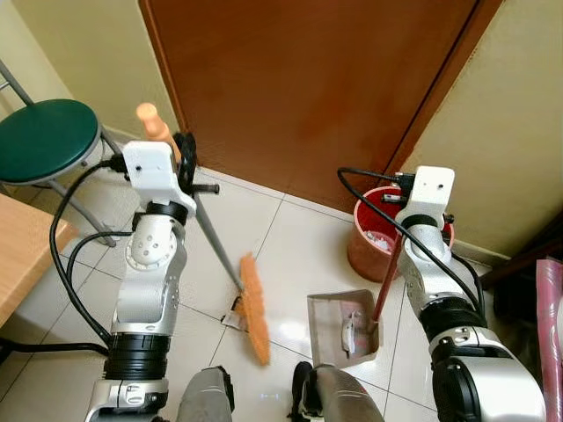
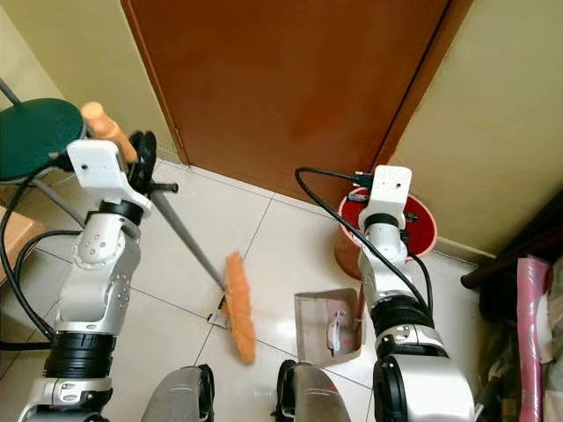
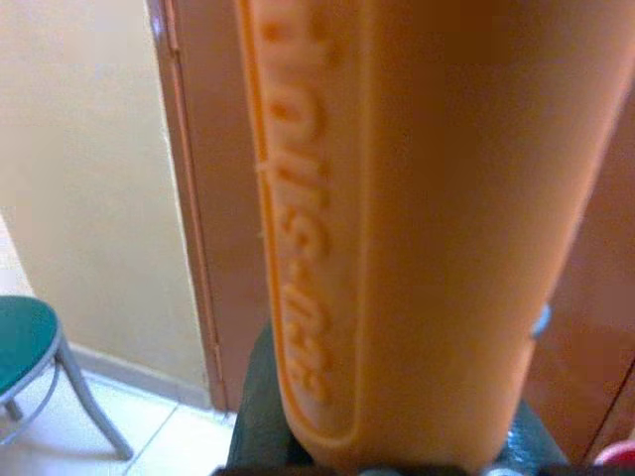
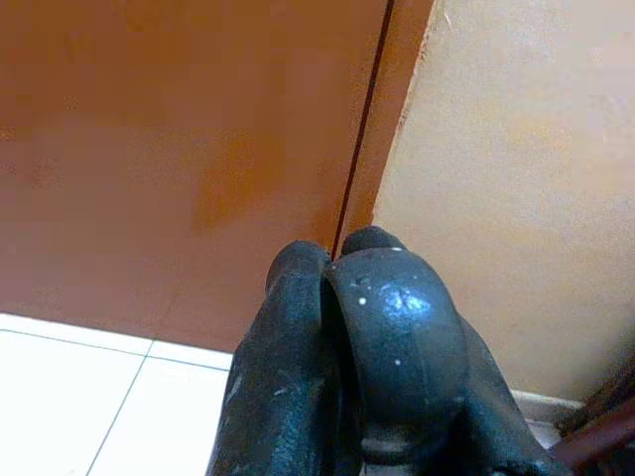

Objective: Sweep floor

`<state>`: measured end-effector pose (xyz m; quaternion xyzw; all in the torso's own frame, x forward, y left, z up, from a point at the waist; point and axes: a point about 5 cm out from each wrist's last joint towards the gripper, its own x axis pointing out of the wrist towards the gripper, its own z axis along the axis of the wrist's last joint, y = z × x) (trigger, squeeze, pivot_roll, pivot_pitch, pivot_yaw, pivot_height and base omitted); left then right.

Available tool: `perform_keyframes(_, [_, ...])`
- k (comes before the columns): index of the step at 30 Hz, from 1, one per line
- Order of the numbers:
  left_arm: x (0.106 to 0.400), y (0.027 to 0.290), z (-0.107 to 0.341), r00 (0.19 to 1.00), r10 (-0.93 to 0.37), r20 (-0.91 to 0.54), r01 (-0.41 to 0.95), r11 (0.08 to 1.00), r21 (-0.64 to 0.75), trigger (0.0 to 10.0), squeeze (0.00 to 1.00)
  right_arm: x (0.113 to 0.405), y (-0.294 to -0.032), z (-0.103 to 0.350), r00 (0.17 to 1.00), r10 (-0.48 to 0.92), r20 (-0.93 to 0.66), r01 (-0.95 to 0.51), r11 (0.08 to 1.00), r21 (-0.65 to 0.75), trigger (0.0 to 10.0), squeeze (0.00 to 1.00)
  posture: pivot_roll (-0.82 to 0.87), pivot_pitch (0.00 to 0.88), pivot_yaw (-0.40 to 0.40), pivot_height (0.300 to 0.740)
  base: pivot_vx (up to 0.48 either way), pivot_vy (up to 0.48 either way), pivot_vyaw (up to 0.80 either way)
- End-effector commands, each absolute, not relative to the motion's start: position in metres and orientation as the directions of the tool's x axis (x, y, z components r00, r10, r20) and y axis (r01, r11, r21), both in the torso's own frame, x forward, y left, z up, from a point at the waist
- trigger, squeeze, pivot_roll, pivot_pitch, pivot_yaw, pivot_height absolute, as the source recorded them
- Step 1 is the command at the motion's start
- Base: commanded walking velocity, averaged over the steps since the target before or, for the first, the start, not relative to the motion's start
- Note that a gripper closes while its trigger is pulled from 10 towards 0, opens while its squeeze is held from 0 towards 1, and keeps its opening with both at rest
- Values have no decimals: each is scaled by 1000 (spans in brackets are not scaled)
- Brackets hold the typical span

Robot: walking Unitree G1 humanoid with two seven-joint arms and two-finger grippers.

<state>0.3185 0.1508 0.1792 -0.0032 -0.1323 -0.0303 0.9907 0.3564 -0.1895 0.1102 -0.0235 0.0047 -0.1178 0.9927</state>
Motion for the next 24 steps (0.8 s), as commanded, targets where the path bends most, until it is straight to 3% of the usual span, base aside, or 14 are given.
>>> perform_keyframes(1, [316,149,185,952,-90,291,75,995,61,10000,0,357,-189,114,968,-251,-2,251,967,44,10000,0,39,98,-29,740,0,0,0])
perform_keyframes(10, [303,140,173,960,-145,238,112,983,148,10000,0,361,-197,149,953,-260,153,252,965,68,10000,0,49,60,-7,740,0,0,0])
perform_keyframes(24, [310,144,155,972,-141,191,110,981,162,10000,0,357,-209,163,924,-322,207,312,947,78,10000,0,42,0,11,740,0,0,0])
